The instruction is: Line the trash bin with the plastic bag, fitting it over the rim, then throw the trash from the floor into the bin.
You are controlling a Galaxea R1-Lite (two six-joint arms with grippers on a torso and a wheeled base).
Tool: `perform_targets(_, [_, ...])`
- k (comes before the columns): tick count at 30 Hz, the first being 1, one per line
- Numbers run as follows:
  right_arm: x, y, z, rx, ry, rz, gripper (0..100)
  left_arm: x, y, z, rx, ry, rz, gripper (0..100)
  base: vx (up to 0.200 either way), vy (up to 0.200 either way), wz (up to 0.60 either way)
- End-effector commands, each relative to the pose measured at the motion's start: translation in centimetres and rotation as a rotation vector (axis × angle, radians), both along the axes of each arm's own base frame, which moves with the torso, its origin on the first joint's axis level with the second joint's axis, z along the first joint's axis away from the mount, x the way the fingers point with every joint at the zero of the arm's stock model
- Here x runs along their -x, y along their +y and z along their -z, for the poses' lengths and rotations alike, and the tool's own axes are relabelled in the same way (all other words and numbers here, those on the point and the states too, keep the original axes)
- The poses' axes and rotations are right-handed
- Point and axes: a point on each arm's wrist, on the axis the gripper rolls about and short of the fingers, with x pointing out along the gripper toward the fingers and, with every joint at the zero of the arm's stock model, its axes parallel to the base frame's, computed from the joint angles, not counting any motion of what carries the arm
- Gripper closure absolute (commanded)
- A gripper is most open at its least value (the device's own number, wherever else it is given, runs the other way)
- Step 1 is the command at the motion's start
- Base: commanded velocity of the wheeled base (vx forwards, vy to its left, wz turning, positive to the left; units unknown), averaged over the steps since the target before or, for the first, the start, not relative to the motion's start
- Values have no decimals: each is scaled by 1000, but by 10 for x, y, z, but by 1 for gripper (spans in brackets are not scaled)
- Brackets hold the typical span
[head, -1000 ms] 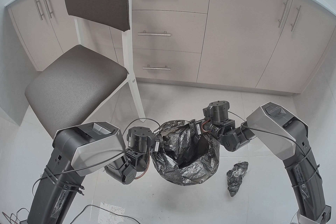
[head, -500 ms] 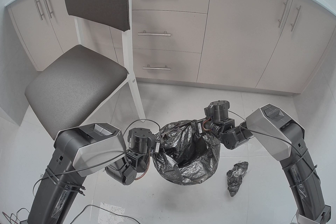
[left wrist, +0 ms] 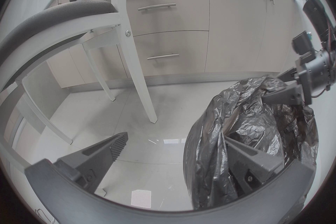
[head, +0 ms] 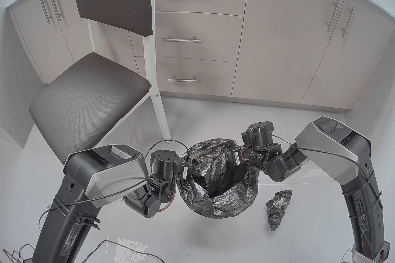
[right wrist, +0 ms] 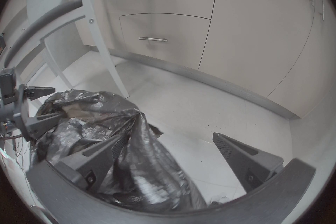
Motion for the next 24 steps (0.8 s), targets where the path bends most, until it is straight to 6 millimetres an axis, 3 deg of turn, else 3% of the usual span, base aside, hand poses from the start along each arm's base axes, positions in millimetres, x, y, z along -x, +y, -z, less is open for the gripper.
perform_targets(1, [27, -8, -21, -17, -34, -11, 0, 1, 0, 0, 0, 0, 0, 0, 0, 0, 0])
perform_targets(15, [31, -47, -5, -44, -23, 80, 0, 0, 0, 3, 10, 4, -5, 0, 0, 0, 0])
perform_targets(24, [22, -53, 4, -46, -25, 100, 0, 0, 1, 3, 10, 4, -7, 0, 0, 0, 0])
